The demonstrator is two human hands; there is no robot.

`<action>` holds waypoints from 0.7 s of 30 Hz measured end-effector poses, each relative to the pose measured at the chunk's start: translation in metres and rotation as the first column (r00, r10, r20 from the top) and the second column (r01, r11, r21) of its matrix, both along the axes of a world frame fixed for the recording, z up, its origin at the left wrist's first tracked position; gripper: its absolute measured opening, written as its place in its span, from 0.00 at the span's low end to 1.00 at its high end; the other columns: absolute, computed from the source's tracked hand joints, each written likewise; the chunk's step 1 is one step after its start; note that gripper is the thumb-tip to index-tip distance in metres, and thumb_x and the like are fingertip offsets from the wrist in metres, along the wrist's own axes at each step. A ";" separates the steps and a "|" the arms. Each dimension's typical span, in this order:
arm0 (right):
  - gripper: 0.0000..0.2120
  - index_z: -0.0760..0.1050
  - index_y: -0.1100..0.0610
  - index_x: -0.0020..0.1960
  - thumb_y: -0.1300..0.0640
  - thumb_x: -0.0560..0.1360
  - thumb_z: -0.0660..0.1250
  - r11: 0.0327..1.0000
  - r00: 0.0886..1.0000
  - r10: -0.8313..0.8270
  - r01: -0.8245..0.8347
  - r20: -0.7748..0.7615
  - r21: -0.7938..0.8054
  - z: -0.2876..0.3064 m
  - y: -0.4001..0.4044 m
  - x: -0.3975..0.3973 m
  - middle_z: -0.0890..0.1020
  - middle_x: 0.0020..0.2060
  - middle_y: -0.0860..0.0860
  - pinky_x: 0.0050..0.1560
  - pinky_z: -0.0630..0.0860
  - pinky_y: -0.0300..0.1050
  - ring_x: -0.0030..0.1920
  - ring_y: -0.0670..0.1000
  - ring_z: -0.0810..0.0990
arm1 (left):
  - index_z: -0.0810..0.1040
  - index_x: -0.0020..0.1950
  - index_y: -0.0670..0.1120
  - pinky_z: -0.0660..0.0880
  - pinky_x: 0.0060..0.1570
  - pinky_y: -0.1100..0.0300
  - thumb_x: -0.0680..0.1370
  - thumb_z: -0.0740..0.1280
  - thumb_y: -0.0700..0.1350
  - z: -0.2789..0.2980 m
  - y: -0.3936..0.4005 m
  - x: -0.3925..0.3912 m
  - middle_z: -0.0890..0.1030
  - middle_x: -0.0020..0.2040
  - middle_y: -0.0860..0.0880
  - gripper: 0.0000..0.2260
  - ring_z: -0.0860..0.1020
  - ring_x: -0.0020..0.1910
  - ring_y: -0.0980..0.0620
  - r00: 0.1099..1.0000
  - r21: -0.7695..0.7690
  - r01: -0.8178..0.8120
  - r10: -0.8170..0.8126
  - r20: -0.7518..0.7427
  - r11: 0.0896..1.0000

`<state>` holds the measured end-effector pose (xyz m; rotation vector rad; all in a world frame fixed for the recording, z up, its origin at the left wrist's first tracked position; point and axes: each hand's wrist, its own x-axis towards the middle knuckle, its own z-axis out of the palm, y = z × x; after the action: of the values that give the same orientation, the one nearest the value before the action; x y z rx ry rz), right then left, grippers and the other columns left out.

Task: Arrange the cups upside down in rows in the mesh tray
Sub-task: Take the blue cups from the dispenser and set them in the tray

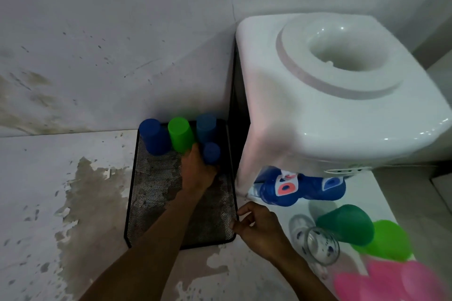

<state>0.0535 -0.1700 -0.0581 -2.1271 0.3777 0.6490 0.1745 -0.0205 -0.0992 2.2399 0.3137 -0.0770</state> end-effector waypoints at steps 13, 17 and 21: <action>0.17 0.73 0.48 0.58 0.46 0.72 0.70 0.998 0.993 0.002 0.006 0.121 -0.067 0.018 -0.027 -0.027 0.81 0.50 0.48 0.52 0.77 0.42 0.50 0.48 0.79 | 0.63 0.68 0.38 0.69 0.62 0.47 0.66 0.77 0.44 0.023 -0.004 -0.049 0.67 0.66 0.38 0.36 0.65 0.66 0.39 0.995 0.075 0.044 -0.037 -0.096 0.996; 0.16 0.73 0.47 0.60 0.46 0.73 0.69 0.988 0.970 0.077 -0.044 0.231 -0.145 0.024 -0.044 -0.051 0.78 0.48 0.44 0.49 0.76 0.38 0.48 0.46 0.79 | 0.75 0.55 0.41 0.73 0.48 0.55 0.70 0.72 0.40 0.027 -0.010 -0.093 0.76 0.55 0.40 0.15 0.74 0.51 0.46 0.996 0.118 -0.001 -0.010 0.092 0.993; 0.16 0.74 0.47 0.60 0.47 0.73 0.68 0.978 0.945 0.101 -0.036 0.310 -0.207 0.027 -0.071 -0.081 0.79 0.47 0.42 0.44 0.72 0.31 0.46 0.42 0.78 | 0.77 0.45 0.47 0.77 0.43 0.61 0.72 0.72 0.39 0.032 -0.035 -0.142 0.79 0.40 0.51 0.06 0.77 0.39 0.56 0.957 0.073 0.267 -0.274 0.097 0.961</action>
<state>-0.0279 -0.2408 -0.0307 -2.3977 0.1951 0.3032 0.0321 -0.0558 -0.0674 2.3239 -0.0514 -0.0940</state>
